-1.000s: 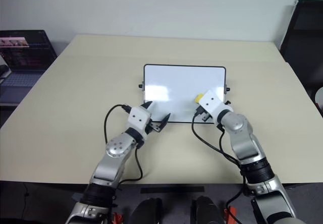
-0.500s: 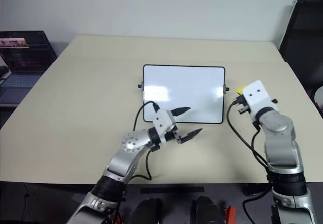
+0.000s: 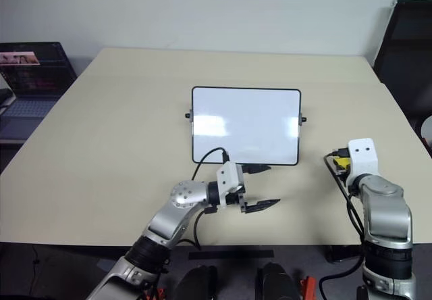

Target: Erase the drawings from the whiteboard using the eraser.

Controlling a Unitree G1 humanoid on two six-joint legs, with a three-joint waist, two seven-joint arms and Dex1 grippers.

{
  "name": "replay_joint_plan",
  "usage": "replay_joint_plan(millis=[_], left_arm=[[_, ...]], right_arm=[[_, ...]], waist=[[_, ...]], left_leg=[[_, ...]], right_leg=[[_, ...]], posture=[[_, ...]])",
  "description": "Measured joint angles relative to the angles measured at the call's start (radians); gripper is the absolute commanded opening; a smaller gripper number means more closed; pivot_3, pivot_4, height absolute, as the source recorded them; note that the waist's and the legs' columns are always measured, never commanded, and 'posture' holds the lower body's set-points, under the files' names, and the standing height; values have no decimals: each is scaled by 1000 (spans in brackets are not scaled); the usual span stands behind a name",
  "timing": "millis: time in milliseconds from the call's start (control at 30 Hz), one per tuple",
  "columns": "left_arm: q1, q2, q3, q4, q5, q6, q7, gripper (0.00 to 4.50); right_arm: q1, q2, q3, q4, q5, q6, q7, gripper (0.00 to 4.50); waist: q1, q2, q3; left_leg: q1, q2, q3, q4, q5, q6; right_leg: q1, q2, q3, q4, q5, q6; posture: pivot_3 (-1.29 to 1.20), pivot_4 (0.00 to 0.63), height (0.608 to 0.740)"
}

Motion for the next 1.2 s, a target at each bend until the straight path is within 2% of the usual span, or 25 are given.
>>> replay_joint_plan(millis=[300, 1200], left_arm=[[-12, 24, 7, 54, 72, -38, 64, 4500], [-17, 35, 30, 54, 78, -54, 78, 4500]], right_arm=[[-64, 27, -22, 84, 50, 3, -56, 1123], [-59, 1, 13, 132, 97, -51, -100, 1123]], waist=[[2, 0, 0], [1, 0, 0]], left_leg=[[0, 0, 0, 0, 0, 0], [0, 0, 1, 0, 0, 0]], right_leg=[[0, 0, 0, 0, 0, 0], [0, 0, 0, 0, 1, -2]], posture=[[0, 150, 740], [0, 150, 740]])
